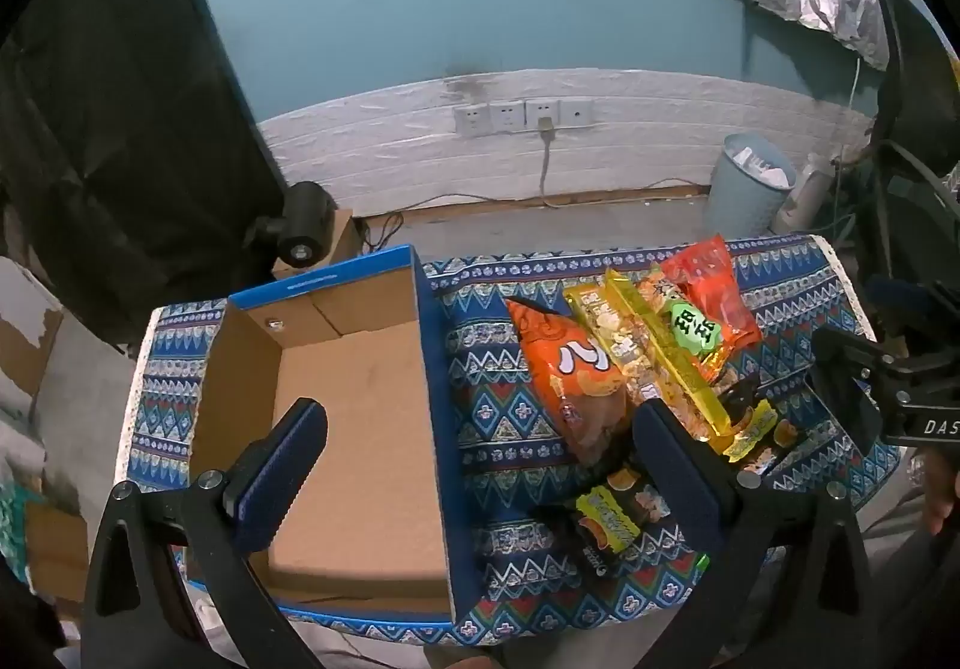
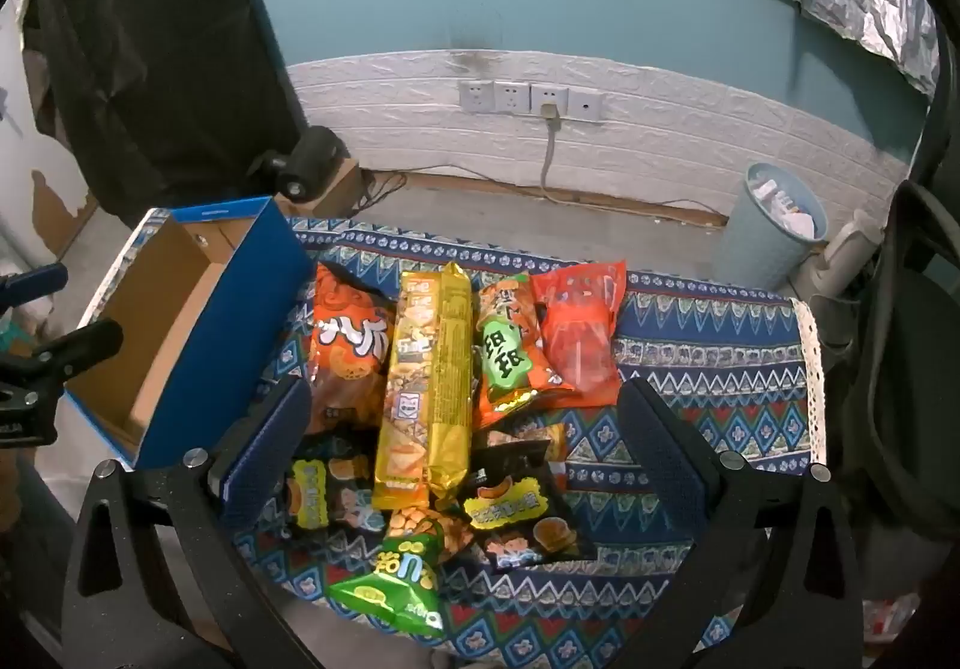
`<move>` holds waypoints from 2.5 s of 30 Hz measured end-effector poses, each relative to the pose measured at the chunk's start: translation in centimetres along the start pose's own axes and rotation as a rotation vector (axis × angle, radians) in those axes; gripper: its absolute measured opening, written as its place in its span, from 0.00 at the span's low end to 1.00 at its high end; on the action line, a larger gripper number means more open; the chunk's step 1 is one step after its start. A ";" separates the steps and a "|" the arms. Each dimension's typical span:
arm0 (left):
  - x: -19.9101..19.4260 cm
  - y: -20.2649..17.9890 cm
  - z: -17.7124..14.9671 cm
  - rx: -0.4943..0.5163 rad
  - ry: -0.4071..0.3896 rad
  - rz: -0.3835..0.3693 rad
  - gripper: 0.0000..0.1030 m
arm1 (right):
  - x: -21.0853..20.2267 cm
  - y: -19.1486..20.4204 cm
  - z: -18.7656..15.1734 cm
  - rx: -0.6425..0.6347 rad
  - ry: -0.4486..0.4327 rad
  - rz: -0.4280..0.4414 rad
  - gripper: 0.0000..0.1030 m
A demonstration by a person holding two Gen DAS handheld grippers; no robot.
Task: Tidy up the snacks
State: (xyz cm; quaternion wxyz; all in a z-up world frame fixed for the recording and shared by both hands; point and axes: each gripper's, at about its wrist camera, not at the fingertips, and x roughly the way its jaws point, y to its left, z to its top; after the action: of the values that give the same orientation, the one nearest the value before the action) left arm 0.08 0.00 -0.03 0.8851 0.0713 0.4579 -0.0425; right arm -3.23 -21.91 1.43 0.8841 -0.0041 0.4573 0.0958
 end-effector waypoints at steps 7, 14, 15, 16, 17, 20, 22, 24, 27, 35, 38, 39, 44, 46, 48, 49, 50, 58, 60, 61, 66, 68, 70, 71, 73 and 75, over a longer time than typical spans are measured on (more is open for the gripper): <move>-0.1 -0.8 0.6 0.013 -0.012 0.017 1.00 | 0.0 0.0 0.0 0.002 0.004 0.004 0.98; -0.3 -0.3 0.0 0.011 -0.032 -0.005 1.00 | -0.1 -0.1 0.0 0.002 0.003 0.003 0.98; -0.3 -0.3 -0.1 0.011 -0.034 -0.004 1.00 | -0.1 -0.1 0.0 0.002 0.003 0.003 0.98; -0.3 -0.3 -0.1 0.010 -0.037 -0.004 1.00 | -0.1 -0.1 0.0 0.001 0.003 0.003 0.98; -0.3 -0.3 -0.1 0.009 -0.038 -0.004 1.00 | -0.1 -0.1 0.0 0.001 0.004 0.003 0.98; -0.3 -0.1 0.0 0.001 -0.037 -0.011 1.00 | -0.1 0.0 0.1 0.001 0.004 0.003 0.98; -0.3 -0.1 0.0 -0.003 -0.033 -0.015 1.00 | -0.1 0.0 0.2 0.002 0.005 0.003 0.98; -0.2 0.0 0.0 -0.006 -0.030 -0.017 1.00 | -0.1 0.0 0.2 0.002 0.008 0.003 0.98; 0.0 0.0 0.0 -0.011 -0.023 -0.020 1.00 | 0.0 -0.3 0.0 0.005 0.009 0.003 0.98; -0.1 0.0 -0.2 -0.013 -0.022 -0.021 1.00 | 0.1 -0.3 -0.1 0.006 0.012 0.003 0.98; -0.1 0.0 -0.2 -0.011 -0.020 -0.020 1.00 | 0.1 -0.1 -0.1 0.007 0.014 0.004 0.98; -0.1 0.0 -0.2 -0.012 -0.018 -0.020 1.00 | 0.1 -0.2 -0.2 0.009 0.015 0.005 0.98; 0.0 0.0 -0.3 -0.013 -0.017 -0.020 1.00 | 0.2 -0.1 -0.2 0.009 0.018 0.003 0.98; -0.1 0.0 -0.3 -0.011 -0.018 -0.019 1.00 | 0.2 -0.1 -0.2 0.009 0.018 0.004 0.98; 0.0 0.0 -0.3 -0.010 -0.017 -0.016 1.00 | 0.2 -0.1 -0.2 0.008 0.018 0.004 0.98; 0.0 -0.1 -0.3 -0.010 -0.016 -0.016 1.00 | 0.2 -0.1 -0.2 0.008 0.019 0.004 0.98; 0.0 -0.1 -0.3 -0.010 -0.015 -0.016 1.00 | 0.2 -0.2 -0.2 0.009 0.019 0.004 0.98; 0.1 -0.1 -0.4 -0.015 -0.008 -0.018 1.00 | 0.1 -0.2 -0.2 0.010 0.019 0.003 0.98; 0.1 0.0 -0.2 -0.016 -0.007 -0.020 1.00 | 0.2 -0.2 -0.2 0.009 0.020 0.003 0.98; 0.2 0.0 -0.2 -0.017 -0.007 -0.021 1.00 | 0.2 -0.2 -0.2 0.008 0.019 0.003 0.98; 0.3 0.0 -0.2 -0.018 -0.003 -0.024 1.00 | 0.1 -0.2 -0.2 0.008 0.020 0.003 0.98; 0.3 0.0 -0.3 -0.019 -0.003 -0.025 1.00 | 0.1 -0.2 -0.3 0.008 0.019 0.003 0.98; 0.3 0.0 -0.3 -0.020 -0.002 -0.027 1.00 | 0.1 -0.2 -0.2 0.009 0.020 0.003 0.98; 0.3 0.1 -0.3 -0.020 -0.002 -0.027 1.00 | 0.1 -0.2 -0.2 0.009 0.020 0.003 0.98; 0.2 0.1 -0.3 -0.021 -0.002 -0.028 1.00 | 0.1 -0.2 -0.2 0.009 0.020 0.003 0.98; 0.3 0.1 -0.3 -0.020 0.000 -0.028 1.00 | 0.1 -0.2 -0.2 0.009 0.020 0.003 0.98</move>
State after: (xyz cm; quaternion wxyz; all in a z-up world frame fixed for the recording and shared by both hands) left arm 0.02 0.10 -0.39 0.8852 0.0558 0.4592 -0.0501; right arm -3.29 -22.11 1.19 0.8794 -0.0004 0.4665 0.0952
